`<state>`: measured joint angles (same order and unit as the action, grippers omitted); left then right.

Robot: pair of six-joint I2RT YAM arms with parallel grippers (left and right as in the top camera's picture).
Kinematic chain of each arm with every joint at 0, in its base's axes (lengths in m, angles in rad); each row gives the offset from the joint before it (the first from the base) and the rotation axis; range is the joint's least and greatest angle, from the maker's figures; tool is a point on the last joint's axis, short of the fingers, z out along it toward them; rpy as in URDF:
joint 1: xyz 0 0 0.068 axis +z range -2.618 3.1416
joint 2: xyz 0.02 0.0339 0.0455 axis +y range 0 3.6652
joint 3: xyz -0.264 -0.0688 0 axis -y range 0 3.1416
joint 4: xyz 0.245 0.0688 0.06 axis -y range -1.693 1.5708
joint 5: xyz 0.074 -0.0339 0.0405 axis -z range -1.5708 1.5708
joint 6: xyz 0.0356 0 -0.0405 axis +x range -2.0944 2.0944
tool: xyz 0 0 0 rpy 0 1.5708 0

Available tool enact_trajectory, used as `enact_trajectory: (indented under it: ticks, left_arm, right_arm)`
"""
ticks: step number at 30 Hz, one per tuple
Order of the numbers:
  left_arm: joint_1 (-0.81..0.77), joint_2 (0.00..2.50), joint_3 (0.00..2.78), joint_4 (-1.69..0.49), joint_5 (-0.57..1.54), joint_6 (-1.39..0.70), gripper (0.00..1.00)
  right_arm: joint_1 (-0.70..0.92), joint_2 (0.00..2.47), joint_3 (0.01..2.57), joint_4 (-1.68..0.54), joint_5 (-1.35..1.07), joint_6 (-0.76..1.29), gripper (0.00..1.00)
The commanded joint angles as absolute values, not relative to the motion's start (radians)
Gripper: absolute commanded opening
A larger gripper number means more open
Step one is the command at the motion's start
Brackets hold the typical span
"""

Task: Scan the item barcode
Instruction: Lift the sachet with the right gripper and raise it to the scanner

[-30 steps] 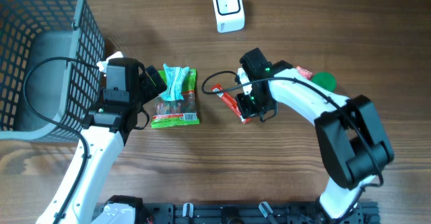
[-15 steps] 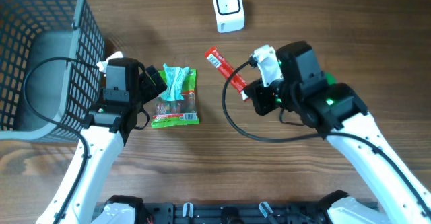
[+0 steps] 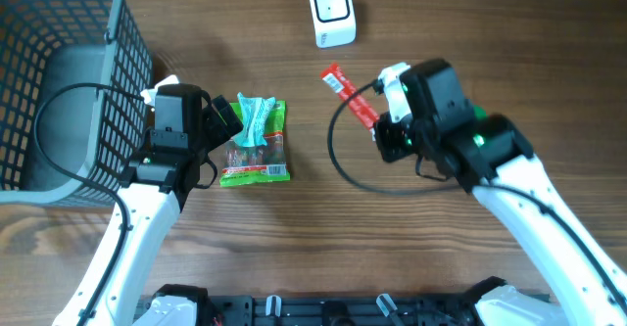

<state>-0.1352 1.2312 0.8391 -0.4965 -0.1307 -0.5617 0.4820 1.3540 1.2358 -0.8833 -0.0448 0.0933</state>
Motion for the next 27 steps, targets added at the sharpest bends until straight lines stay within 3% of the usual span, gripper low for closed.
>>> enact_trajectory:
  ticks: [1,6,10,13,21,27]
  left_arm:
    - [-0.13,1.227,0.846,-0.494,-0.14,-0.55,1.0]
    - [-0.13,1.227,0.846,-0.494,-0.14,-0.55,1.0]
    - [-0.13,1.227,0.846,-0.494,-0.14,-0.55,1.0]
    - [-0.13,1.227,0.846,-0.494,-0.14,-0.55,1.0]
    - [-0.13,1.227,0.846,-0.494,-0.14,-0.55,1.0]
    - [-0.13,1.227,0.846,-0.494,-0.14,-0.55,1.0]
  right_arm:
    - [0.484,1.439,1.502,-0.972,0.224,0.103,0.04]
    - [0.485,1.649,1.836,-1.104,0.432,0.042,0.04]
    - [0.513,1.814,1.836,-0.931,0.79,-0.049,0.04]
    - [0.569,1.973,1.836,-0.76,1.003,-0.249,0.04]
    - [0.622,2.269,1.831,-0.346,1.362,-0.629,0.04]
    - [0.635,2.421,1.831,0.119,1.407,-1.126,0.04]
